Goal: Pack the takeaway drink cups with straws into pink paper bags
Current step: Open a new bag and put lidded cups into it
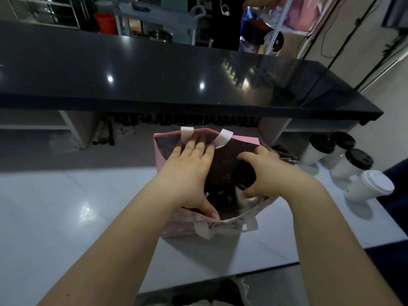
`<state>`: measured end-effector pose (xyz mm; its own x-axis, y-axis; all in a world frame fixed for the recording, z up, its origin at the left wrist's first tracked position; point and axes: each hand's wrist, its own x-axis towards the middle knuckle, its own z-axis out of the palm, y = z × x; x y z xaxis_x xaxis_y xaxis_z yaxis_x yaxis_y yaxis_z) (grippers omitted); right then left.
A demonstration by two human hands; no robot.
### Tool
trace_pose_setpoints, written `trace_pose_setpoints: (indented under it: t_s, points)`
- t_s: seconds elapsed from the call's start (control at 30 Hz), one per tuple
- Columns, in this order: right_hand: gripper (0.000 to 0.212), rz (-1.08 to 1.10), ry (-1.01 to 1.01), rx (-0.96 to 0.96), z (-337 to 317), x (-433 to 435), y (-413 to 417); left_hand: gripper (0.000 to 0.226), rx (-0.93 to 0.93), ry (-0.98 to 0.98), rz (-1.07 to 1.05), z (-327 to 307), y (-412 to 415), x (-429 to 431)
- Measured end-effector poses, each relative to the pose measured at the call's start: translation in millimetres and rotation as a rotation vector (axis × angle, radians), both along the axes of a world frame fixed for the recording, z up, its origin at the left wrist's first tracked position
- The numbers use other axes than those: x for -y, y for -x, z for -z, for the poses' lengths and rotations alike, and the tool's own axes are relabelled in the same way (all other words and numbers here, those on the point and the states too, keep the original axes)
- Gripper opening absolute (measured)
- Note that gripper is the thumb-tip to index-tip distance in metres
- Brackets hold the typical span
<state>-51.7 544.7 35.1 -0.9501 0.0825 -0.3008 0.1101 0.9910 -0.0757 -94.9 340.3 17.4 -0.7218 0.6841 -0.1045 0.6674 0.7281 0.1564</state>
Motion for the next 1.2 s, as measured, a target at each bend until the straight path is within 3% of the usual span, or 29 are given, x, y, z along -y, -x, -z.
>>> trace_pose_setpoints:
  t_s: [0.13,0.27,0.7,0.93,1.2]
  points:
    - [0.083,0.013,-0.164,0.111,18.8,6.4,11.8,0.150,0.000,-0.030,0.026,0.1,-6.3,3.6]
    - [0.074,-0.002,-0.050,0.027,32.7,11.8,20.7,0.150,-0.029,-0.077,0.051,3.0,-8.6,5.1]
    - [0.096,-0.080,0.110,0.048,79.3,1.6,3.5,0.149,-0.074,-0.145,0.027,10.7,-3.1,9.2]
    - [0.078,-0.080,0.098,0.081,101.8,7.2,0.7,0.147,-0.121,-0.131,0.019,16.8,-9.3,3.6]
    - [0.082,-0.081,0.062,0.160,88.2,9.5,9.5,0.133,-0.085,-0.143,-0.010,10.5,-10.5,0.5]
